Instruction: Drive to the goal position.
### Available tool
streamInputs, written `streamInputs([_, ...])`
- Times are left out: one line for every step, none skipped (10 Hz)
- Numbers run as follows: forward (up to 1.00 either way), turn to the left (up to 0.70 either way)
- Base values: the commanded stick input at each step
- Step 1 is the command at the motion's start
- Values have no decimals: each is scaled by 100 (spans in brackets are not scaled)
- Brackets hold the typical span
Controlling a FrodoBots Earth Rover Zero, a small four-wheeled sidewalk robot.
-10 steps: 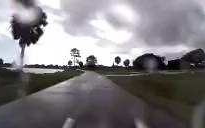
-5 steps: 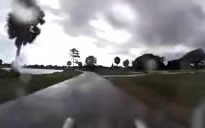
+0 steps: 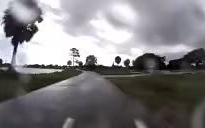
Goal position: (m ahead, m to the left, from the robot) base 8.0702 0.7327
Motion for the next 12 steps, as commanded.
streamInputs([100, 0])
streamInputs([100, 0])
streamInputs([100, 0])
streamInputs([100, 0])
streamInputs([100, 0])
streamInputs([100, 0])
streamInputs([100, 0])
streamInputs([100, 0])
streamInputs([100, 0])
streamInputs([100, 0])
streamInputs([100, 0])
streamInputs([100, 0])
